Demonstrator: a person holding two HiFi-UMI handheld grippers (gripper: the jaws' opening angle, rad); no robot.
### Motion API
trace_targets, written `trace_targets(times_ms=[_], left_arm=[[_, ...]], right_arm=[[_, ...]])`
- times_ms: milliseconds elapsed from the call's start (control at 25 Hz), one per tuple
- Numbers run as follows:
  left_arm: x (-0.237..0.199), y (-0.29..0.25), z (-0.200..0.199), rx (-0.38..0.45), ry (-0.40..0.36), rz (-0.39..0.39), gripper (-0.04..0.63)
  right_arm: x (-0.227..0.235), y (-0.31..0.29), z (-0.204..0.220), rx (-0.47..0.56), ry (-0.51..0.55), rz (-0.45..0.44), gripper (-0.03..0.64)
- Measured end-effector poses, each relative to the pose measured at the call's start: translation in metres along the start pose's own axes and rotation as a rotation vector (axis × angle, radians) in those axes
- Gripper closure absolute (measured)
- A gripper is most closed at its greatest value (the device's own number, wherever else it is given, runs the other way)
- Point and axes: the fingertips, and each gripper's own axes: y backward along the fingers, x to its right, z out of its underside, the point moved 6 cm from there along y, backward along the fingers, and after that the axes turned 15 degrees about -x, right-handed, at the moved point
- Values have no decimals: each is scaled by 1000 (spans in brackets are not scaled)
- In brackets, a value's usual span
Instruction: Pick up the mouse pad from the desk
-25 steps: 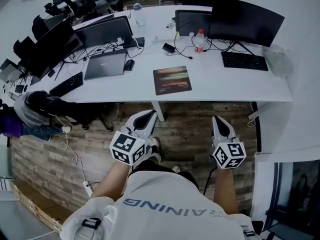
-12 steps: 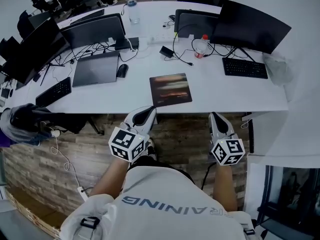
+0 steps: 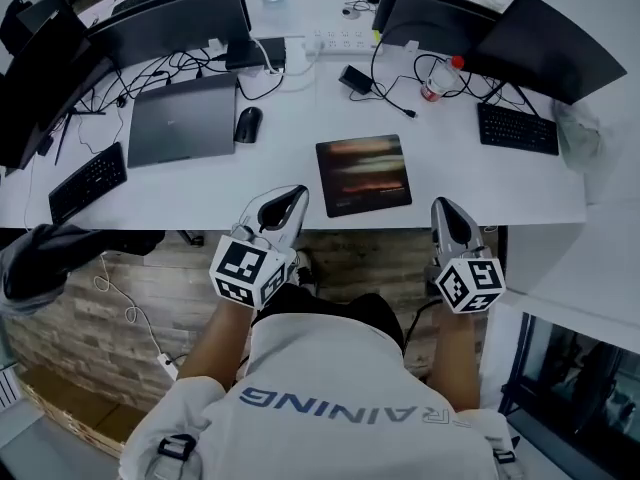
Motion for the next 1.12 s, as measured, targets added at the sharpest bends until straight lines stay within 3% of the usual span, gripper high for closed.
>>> trace_targets(times_ms=[240, 360, 640, 760, 1120], left_arm=[[-11, -23, -3, -27, 35, 11, 595], [-7, -36, -5, -39, 53, 2, 594], [16, -63, -14, -55, 81, -31, 595], [20, -73, -15, -69, 93, -54, 594], [20, -89, -11, -116, 118, -92, 594]], right_arm=[[3, -39, -4, -76, 38, -18, 601], [16, -57, 0, -138, 49, -51, 522], [44, -93, 21, -324, 168, -95, 434], [50, -115, 39, -421, 218, -137, 354], [55, -173, 106, -694, 357, -161, 242]])
